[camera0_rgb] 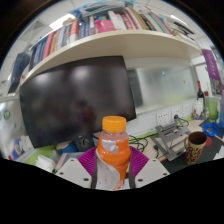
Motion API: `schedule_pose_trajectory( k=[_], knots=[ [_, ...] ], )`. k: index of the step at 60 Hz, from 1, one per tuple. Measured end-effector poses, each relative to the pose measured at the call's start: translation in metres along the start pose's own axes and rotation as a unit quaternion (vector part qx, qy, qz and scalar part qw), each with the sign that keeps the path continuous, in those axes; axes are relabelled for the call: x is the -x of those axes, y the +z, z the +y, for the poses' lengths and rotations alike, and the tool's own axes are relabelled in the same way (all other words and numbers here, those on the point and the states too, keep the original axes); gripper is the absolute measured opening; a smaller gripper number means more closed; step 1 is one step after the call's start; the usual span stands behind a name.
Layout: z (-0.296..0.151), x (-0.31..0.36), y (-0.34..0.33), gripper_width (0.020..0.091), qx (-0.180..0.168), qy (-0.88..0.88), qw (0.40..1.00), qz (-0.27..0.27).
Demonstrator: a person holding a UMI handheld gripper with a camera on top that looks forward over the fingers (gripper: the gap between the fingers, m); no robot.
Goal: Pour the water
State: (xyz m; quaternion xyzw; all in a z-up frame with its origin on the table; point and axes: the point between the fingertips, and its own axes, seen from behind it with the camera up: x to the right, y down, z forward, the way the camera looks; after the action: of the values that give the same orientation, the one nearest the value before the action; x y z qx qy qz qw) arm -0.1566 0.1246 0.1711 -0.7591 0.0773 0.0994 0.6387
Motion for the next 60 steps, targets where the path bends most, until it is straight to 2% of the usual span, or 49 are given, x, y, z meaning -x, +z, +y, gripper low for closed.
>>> schedule_pose_trajectory(
  k=[11,27,38,45,56,60],
  knots=[
    [-0.053,-0.044,-0.003,0.0438,0.02,0.283,0.959,-0.012],
    [-0.094,-0.106,0.001,0.0438,0.037,0.558,0.828,-0.046],
    [-0.099,-0.15,0.005,0.0437,0.033,0.711,0.697,-0.08],
    [-0.089,-0.175,0.007,0.0434,0.028,0.793,0.603,-0.083],
    [-0.069,-0.197,0.005,0.0436,0.026,0.854,0.514,-0.081],
    [-0.062,-0.201,0.007,0.0437,0.026,0.86,0.503,-0.078]
  ],
)
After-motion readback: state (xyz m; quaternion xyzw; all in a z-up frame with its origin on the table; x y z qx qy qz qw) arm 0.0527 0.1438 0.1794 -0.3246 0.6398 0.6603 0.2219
